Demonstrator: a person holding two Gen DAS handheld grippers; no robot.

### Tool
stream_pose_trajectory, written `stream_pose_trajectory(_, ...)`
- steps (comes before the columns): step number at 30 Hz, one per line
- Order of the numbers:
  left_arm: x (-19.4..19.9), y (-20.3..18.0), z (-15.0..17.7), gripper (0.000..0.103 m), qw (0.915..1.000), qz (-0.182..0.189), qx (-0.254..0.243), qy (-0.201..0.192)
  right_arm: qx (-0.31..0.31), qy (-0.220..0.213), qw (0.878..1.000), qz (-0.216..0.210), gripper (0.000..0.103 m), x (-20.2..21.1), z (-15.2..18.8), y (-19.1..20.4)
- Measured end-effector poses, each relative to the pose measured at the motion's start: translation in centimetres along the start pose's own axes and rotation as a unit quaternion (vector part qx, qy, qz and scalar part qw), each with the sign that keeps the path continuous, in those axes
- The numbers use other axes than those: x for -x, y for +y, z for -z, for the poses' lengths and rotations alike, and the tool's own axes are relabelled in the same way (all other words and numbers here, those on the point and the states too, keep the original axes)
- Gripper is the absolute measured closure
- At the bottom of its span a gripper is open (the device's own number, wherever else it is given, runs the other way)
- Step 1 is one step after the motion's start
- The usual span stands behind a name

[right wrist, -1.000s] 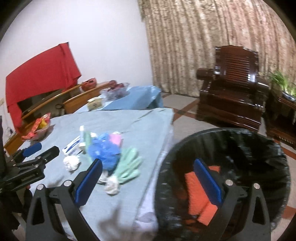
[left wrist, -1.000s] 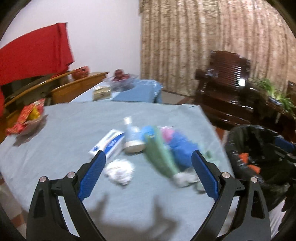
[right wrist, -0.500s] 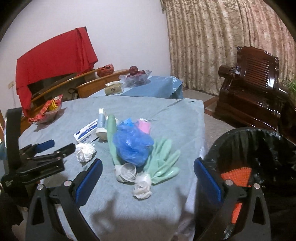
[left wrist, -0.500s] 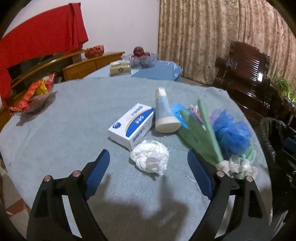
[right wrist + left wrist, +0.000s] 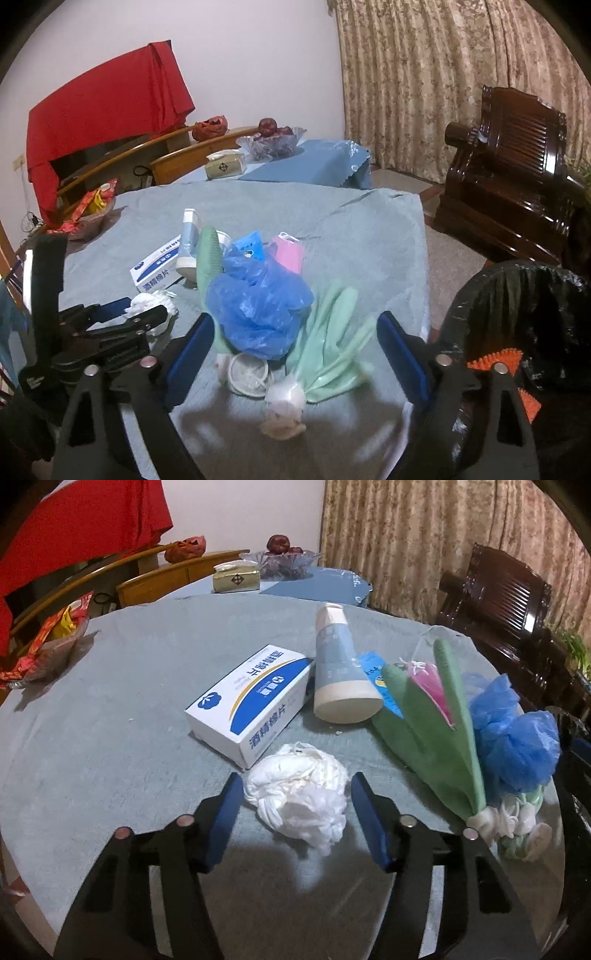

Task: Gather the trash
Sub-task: 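Grasp the white tissue ball with the left tool while the right tool grasps the blue plastic bag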

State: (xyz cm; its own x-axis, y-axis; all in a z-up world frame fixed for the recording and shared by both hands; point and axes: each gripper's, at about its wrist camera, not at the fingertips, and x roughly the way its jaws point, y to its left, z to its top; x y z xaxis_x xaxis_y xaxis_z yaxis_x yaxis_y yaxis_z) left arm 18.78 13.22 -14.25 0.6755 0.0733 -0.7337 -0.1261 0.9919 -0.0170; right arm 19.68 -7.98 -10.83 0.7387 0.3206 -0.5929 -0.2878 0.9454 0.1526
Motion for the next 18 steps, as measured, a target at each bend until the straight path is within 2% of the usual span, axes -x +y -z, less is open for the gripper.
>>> stream_pose_trajectory(9, 0.7, 0.0, -0.2, 0.062, 0.9999, 0.002, -0.002, -0.015, 0.001, 0.016, 1.000, -0.011, 0.025, -2.5, -0.6, 1.0)
stream_pose_trajectory(11, 1.1, 0.0, -0.3, 0.083, 0.9998, 0.007, -0.002, -0.019, -0.002, 0.021, 1.000, -0.016, 0.025, -3.0, -0.7, 1.0)
stream_pose_trajectory(13, 1.5, 0.2, -0.5, 0.084, 0.9996, 0.016, 0.003, -0.023, 0.000, 0.029, 0.999, -0.020, 0.027, -3.5, -0.7, 1.0)
stream_pose_trajectory(16, 1.8, 0.1, -0.5, 0.084, 0.9995, 0.018, -0.001, -0.024, -0.007, 0.049, 0.998, -0.046, 0.044, -4.6, -0.6, 1.0)
stream_pose_trajectory(18, 1.7, 0.1, -0.3, 0.084, 0.9996, 0.014, -0.005, -0.022, -0.011, 0.057, 0.996, -0.061, 0.061, -4.8, -0.6, 1.1)
